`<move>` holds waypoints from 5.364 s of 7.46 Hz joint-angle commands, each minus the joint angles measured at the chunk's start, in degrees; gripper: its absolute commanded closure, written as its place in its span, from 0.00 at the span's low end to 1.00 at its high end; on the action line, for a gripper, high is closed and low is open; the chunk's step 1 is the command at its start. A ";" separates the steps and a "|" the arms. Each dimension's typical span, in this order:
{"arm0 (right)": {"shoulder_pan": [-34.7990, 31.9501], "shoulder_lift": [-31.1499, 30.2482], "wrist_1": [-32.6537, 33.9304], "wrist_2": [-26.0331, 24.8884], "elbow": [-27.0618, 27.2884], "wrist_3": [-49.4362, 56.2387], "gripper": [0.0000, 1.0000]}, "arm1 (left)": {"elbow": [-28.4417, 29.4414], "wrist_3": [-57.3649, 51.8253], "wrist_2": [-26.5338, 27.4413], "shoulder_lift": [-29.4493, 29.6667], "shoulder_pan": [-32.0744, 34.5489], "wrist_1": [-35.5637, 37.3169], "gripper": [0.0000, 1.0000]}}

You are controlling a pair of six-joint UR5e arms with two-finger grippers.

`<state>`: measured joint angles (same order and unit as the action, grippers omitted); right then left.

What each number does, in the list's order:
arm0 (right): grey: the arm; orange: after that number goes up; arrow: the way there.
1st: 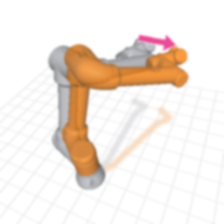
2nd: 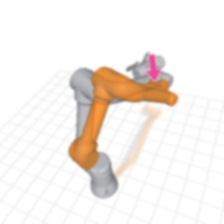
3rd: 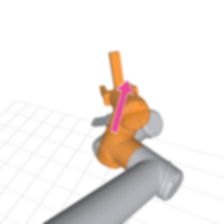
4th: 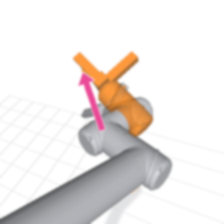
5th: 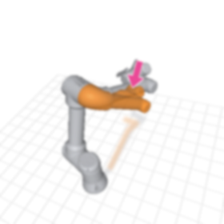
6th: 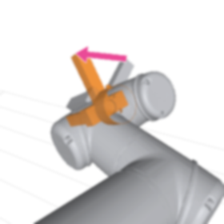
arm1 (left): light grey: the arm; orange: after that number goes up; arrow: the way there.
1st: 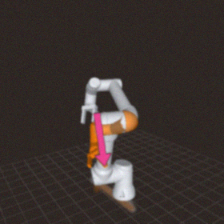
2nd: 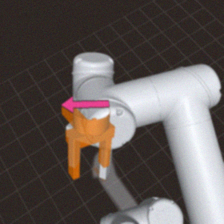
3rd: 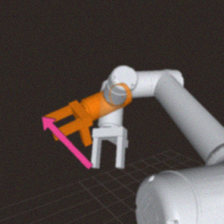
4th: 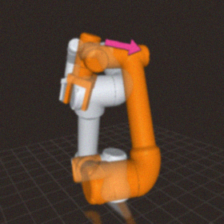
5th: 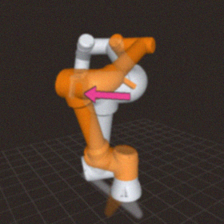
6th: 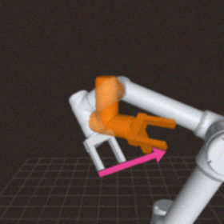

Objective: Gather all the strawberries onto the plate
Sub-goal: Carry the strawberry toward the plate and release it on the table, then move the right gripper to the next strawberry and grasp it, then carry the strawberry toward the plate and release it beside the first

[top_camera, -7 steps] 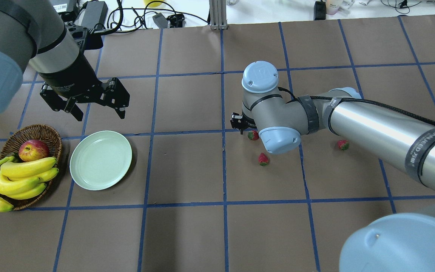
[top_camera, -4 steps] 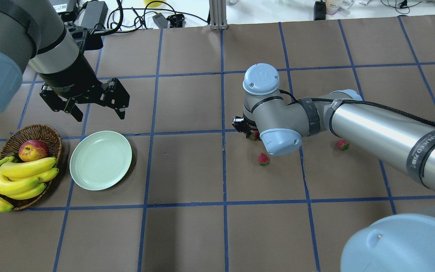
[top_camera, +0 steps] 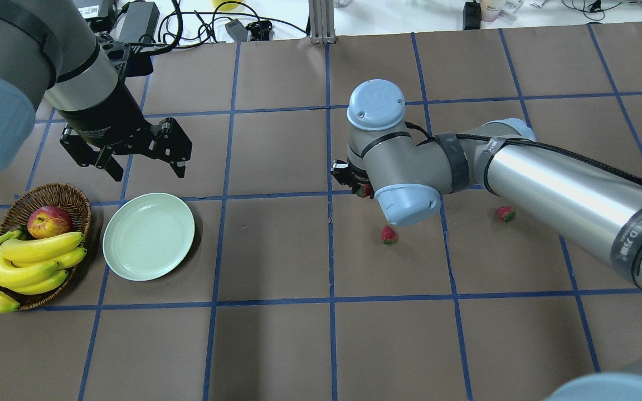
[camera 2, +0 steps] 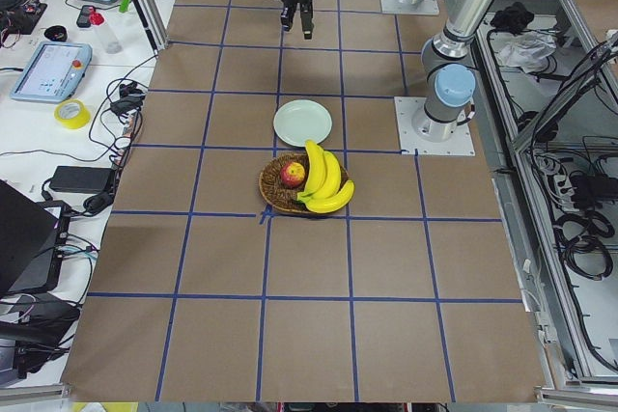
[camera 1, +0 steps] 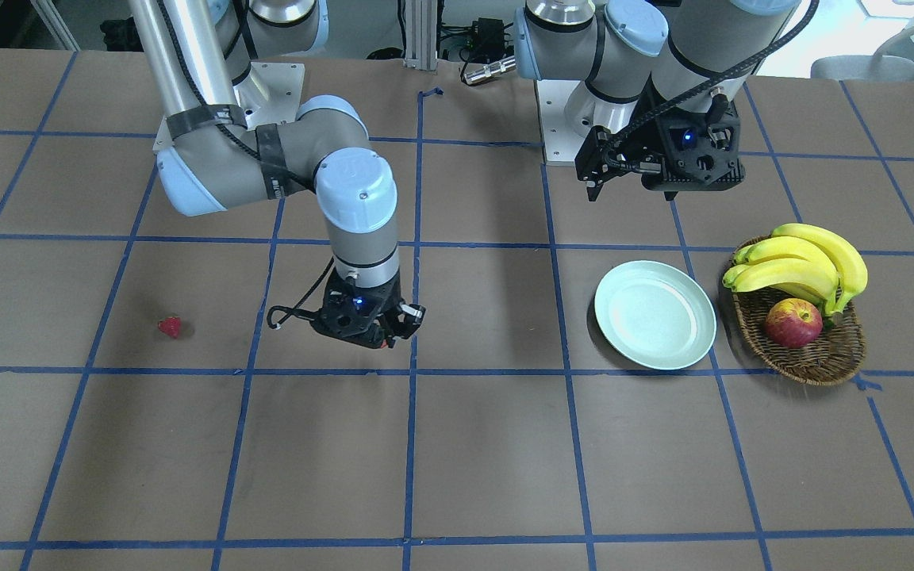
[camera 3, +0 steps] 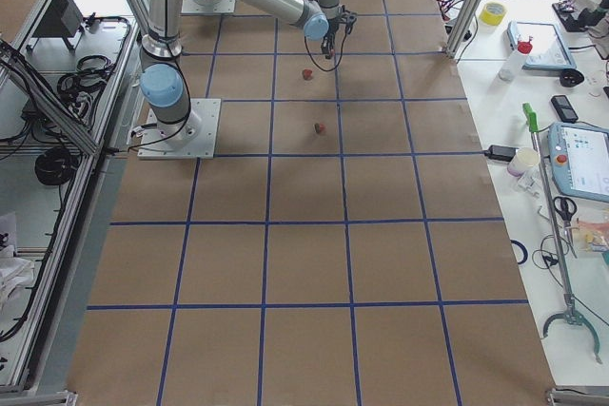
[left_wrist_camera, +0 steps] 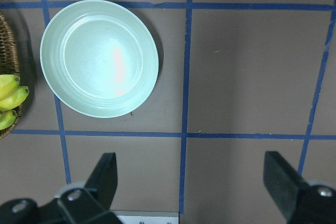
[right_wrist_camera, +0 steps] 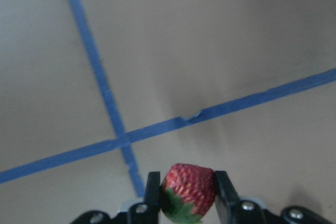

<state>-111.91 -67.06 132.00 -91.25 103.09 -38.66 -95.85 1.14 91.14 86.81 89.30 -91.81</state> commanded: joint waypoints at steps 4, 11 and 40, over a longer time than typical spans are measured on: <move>-15.96 7.29 0.54 -0.42 -5.10 -12.32 0.98 | -0.13 0.00 0.01 -0.06 0.09 0.06 0.00; -11.69 1.88 -1.55 -1.55 -3.52 -8.32 0.00 | -0.13 0.00 0.01 -0.32 0.18 -0.12 0.00; -12.28 11.85 1.85 2.92 -11.42 -8.36 0.63 | -0.74 -0.35 3.43 -1.03 0.26 0.67 0.00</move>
<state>-123.85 -56.51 132.15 -88.69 91.68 -46.03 -96.54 0.79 94.53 85.78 89.49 -91.24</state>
